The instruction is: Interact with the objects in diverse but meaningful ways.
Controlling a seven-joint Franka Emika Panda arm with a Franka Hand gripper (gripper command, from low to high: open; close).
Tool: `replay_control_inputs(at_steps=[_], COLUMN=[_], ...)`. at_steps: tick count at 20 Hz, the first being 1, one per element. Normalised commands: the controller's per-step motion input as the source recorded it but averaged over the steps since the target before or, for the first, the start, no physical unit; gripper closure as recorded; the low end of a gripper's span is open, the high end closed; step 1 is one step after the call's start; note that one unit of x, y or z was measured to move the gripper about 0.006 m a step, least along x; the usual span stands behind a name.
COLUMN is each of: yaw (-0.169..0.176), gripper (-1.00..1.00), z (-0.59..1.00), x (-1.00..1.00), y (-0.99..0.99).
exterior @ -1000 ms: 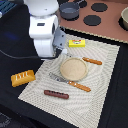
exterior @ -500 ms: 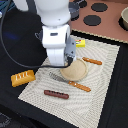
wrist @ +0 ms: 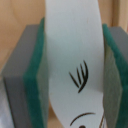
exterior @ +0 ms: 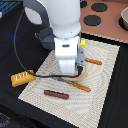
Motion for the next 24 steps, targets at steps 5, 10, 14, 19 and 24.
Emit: replay_control_inputs(at_steps=[5,10,14,19,24], yaw=[0.003,0.009,-0.029,-0.077,-0.086], gripper=[-1.00,-1.00,-1.00,-1.00,-1.00], z=[0.06,0.65,0.90,0.67,0.15], x=[0.35,0.24,0.29,0.27,0.09], y=[0.25,0.16,-0.18,-0.62,-0.76])
